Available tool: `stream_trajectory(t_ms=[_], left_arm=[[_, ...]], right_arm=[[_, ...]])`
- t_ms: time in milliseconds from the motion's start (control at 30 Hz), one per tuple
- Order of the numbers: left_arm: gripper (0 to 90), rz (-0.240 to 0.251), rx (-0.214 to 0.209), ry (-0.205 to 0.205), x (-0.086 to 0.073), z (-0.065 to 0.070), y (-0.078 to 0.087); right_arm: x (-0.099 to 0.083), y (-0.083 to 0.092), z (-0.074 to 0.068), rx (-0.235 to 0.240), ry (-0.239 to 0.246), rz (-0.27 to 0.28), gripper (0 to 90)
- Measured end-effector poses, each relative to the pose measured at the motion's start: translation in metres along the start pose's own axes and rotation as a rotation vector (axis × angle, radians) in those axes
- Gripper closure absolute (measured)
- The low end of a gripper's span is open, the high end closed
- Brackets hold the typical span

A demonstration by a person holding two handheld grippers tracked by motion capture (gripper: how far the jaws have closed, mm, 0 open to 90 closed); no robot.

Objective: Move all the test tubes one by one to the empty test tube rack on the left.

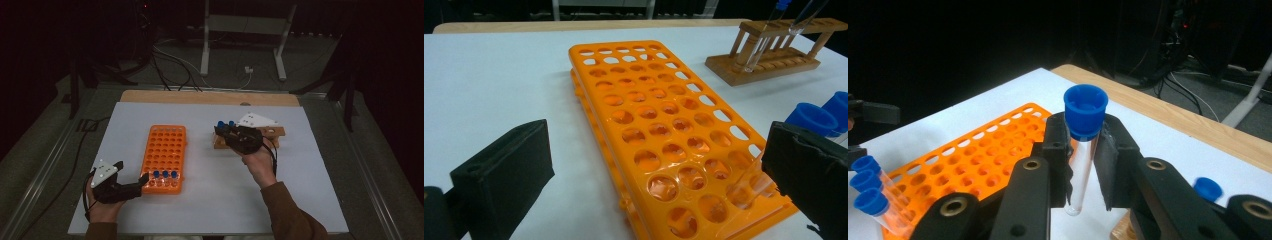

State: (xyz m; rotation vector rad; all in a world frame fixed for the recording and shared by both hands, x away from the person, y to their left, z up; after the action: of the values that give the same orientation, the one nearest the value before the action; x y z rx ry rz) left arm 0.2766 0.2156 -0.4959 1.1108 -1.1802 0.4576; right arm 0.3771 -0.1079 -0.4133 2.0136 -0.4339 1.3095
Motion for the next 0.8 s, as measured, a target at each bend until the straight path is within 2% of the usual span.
stream_trajectory(t_ms=[567, 800], left_arm=[[0.7, 0.008, 0.016, 0.002, 0.001, -0.002, 0.002], [0.7, 0.000, 0.023, -0.029, 0.003, 0.001, 0.001]], right_arm=[[0.000, -0.015, -0.027, 0.059, 0.025, -0.015, 76.8], [-0.001, -0.022, -0.037, 0.078, 0.034, -0.034, 76.8]])
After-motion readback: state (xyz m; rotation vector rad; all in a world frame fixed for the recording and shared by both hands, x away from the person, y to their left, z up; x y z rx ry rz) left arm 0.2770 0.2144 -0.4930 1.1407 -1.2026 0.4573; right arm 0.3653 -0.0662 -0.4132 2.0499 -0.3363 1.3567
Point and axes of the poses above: each handheld gripper's, and its own axes: y roughly backward along the jaws, x roughly out of its top, z roughly to its right, the point moved 5 cm from there along -y, roughly forward along the jaws, and after that the axes turned 11 degrees about -y, right-handed, at the moved point
